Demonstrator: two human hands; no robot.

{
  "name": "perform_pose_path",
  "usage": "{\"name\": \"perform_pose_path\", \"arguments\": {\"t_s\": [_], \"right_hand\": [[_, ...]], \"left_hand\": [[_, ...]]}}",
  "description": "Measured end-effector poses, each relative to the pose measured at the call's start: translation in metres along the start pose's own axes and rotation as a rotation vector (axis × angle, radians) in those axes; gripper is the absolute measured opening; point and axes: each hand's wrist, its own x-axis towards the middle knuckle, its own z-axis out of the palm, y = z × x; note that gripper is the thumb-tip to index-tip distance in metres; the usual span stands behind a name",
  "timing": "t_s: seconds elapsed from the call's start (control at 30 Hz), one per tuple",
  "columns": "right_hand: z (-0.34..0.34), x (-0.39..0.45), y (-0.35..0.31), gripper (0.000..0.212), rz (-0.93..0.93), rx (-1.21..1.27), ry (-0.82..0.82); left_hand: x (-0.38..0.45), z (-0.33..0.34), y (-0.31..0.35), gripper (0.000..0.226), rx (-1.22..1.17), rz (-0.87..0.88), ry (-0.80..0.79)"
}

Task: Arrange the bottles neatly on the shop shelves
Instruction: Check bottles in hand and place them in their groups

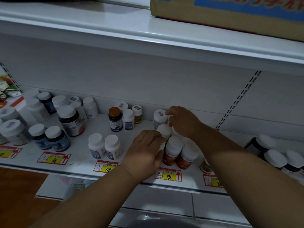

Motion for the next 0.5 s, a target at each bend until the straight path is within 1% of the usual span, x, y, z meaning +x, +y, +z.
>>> {"name": "perform_pose_path", "arguments": {"t_s": [0.03, 0.1, 0.17, 0.3, 0.37, 0.43, 0.5], "right_hand": [[0.0, 0.003, 0.006, 0.025, 0.028, -0.012, 0.051], [0.0, 0.01, 0.014, 0.024, 0.051, -0.062, 0.083], [-0.002, 0.02, 0.017, 0.025, 0.017, -0.114, 0.036], [0.003, 0.047, 0.008, 0.037, -0.087, -0.24, -0.163], [0.008, 0.057, 0.002, 0.039, -0.13, -0.297, -0.258], [0.013, 0.063, 0.001, 0.039, -0.172, -0.387, -0.264], [0.014, 0.068, 0.002, 0.033, -0.218, -0.441, -0.207]], "left_hand": [[0.002, -0.001, -0.001, 0.031, 0.001, -0.005, 0.002], [0.008, -0.002, -0.001, 0.034, -0.005, -0.006, 0.015], [0.015, -0.003, 0.001, 0.033, -0.018, -0.012, 0.021], [0.024, -0.002, 0.004, 0.032, -0.047, -0.076, 0.006], [0.025, -0.002, 0.003, 0.032, -0.074, -0.128, -0.006], [0.023, -0.004, 0.001, 0.032, -0.087, -0.189, -0.019], [0.021, -0.006, -0.001, 0.033, -0.083, -0.237, -0.033]]}}
